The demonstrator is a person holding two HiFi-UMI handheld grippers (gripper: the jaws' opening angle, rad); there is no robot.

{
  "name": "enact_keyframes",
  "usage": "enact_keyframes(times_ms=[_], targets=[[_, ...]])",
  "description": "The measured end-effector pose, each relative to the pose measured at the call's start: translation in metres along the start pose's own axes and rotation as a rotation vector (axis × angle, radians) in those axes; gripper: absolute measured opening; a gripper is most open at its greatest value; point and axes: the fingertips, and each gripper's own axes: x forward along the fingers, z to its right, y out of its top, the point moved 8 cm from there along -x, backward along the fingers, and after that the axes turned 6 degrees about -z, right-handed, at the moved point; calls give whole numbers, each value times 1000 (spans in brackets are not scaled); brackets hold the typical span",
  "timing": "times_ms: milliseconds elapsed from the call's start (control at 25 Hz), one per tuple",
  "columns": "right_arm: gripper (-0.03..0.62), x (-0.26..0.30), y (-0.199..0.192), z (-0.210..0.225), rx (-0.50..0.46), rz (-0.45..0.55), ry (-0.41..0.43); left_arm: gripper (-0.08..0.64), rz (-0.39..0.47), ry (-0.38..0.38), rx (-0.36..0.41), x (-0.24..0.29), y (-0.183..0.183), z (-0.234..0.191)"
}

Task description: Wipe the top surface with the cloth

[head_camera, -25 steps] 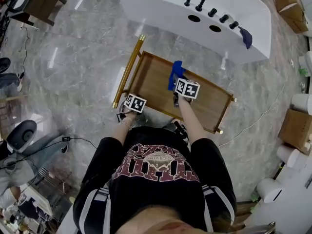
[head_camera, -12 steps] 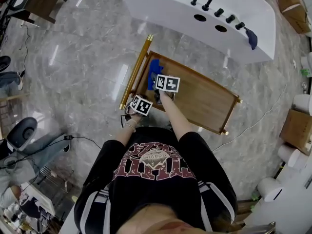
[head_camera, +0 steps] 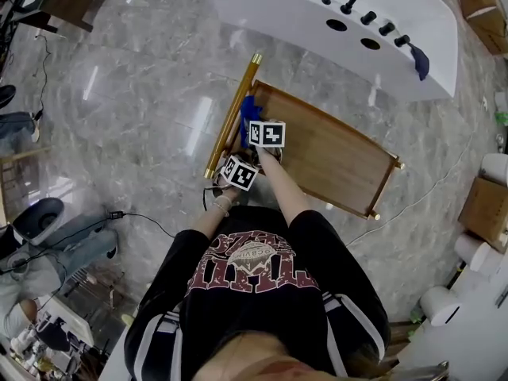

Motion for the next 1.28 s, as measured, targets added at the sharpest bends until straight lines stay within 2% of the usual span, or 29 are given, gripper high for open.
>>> enact_keyframes(times_ms=[240,400,640,880,1280], targets=[[103,8,-5,-3,-30,-25,-19,48,-8,-7,-5,0,-9,-6],[104,10,-8,-3,-116,-51,-48,48,-33,-7,0,0,-11,-7],[104,12,-15,-7,-167,-73,-51,48,-81,-6,14,4,-18,-8],[104,13,-19,-9,-178,-56,-67,48,-74,3,38,5,-20,-7],[104,7,-25,-2,-195,-58,-58,49,-60,-7,7,4,-21,-5]])
